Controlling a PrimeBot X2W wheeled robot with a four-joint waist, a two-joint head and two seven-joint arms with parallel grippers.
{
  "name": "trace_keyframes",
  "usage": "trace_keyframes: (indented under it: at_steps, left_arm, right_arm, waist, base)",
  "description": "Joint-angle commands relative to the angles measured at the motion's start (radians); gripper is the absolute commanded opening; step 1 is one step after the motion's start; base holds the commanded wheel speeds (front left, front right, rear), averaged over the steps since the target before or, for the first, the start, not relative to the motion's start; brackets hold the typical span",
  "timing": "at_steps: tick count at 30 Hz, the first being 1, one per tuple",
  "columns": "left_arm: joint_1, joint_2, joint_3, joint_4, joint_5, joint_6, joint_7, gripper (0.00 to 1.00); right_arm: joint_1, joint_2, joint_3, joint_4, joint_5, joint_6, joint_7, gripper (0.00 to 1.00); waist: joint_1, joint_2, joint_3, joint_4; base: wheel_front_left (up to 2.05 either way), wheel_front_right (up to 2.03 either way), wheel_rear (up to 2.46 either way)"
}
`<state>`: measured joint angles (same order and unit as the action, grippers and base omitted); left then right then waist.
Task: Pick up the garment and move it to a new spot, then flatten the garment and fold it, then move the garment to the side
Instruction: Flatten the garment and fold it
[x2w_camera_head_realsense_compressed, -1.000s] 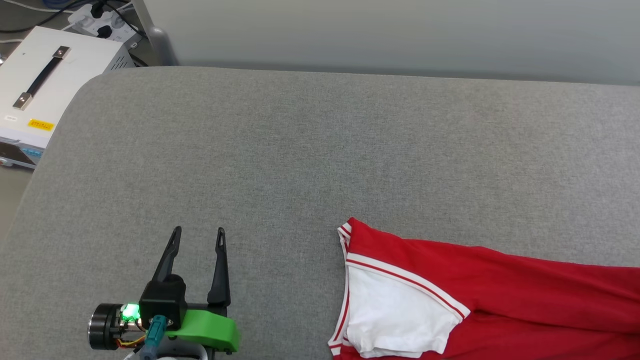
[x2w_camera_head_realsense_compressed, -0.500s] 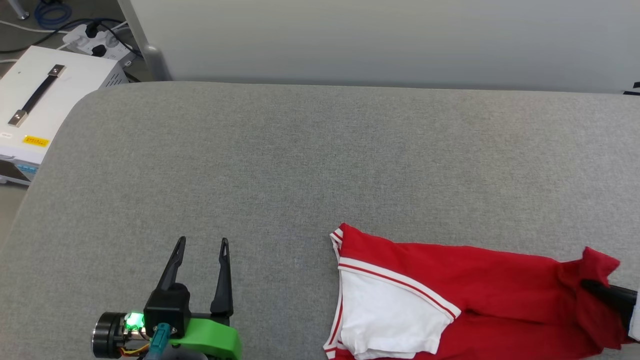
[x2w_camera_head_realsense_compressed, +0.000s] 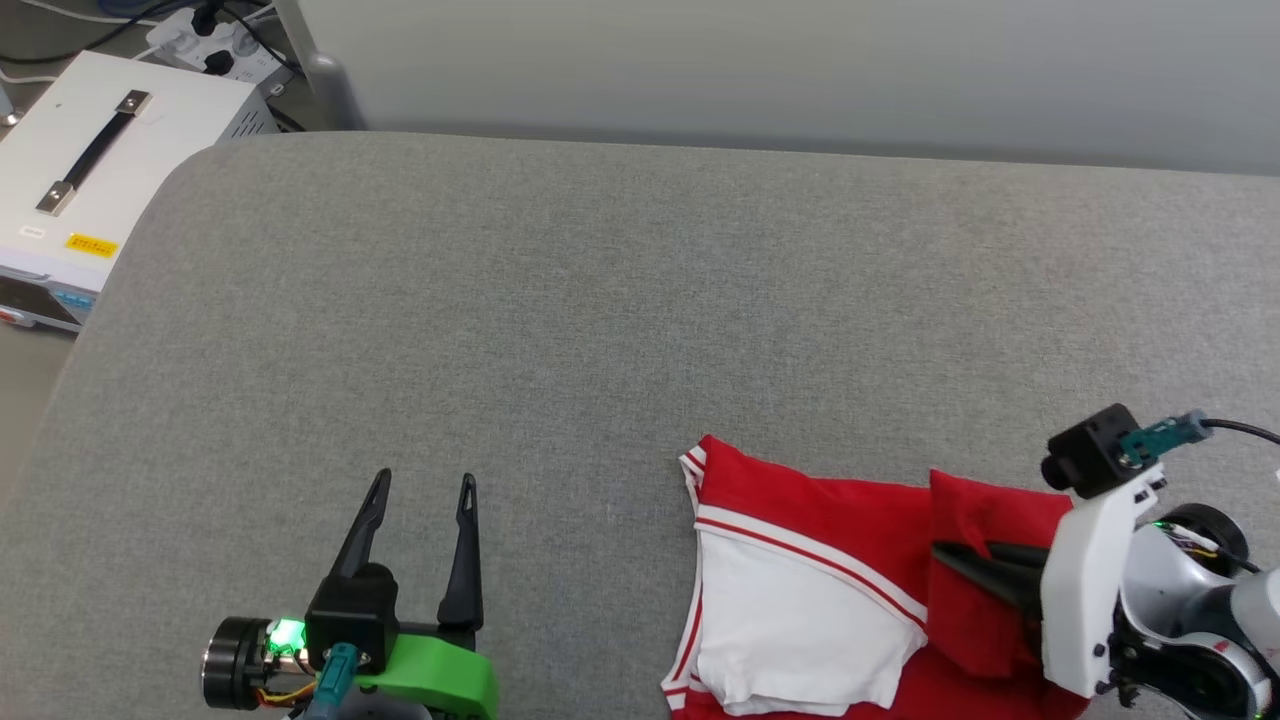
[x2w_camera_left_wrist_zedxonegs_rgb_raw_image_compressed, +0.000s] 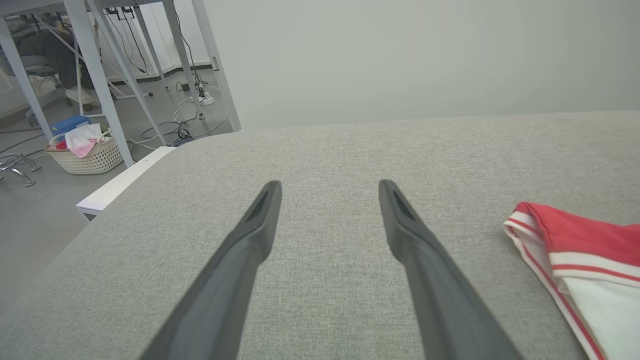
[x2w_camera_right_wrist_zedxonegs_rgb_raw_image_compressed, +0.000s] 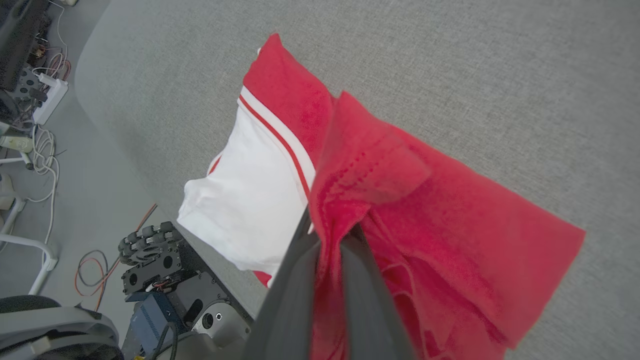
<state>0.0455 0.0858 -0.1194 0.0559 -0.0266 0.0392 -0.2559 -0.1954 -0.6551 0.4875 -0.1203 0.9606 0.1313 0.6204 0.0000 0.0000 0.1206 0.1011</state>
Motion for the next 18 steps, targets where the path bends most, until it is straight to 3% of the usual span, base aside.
trace_keyframes:
  at_steps: [1,12,18]
  left_arm:
    - [-0.017,-0.008,0.000,0.000,0.006,-0.003,-0.006,1.00]
    - [-0.046,-0.017,-0.015,0.002,0.006,-0.003,-0.006,1.00]
    - [-0.057,-0.021,-0.019,0.003,0.005,-0.001,-0.006,1.00]
  right_arm:
    - [-0.037,0.017,0.025,0.000,-0.021,-0.001,-0.005,0.00]
    - [-0.265,0.132,0.274,0.147,-0.145,-0.001,-0.070,0.00]
    - [-0.327,0.192,0.369,0.289,-0.142,-0.001,-0.098,0.00]
  waist:
    - [0.0000,0.0000,0.010,0.011]
    - [0.0000,0.0000,0.048,0.044]
    - [0.0000,0.0000,0.067,0.055]
  base:
    - [0.00,0.00,0.00]
    - [0.00,0.00,0.00]
    - [0.00,0.00,0.00]
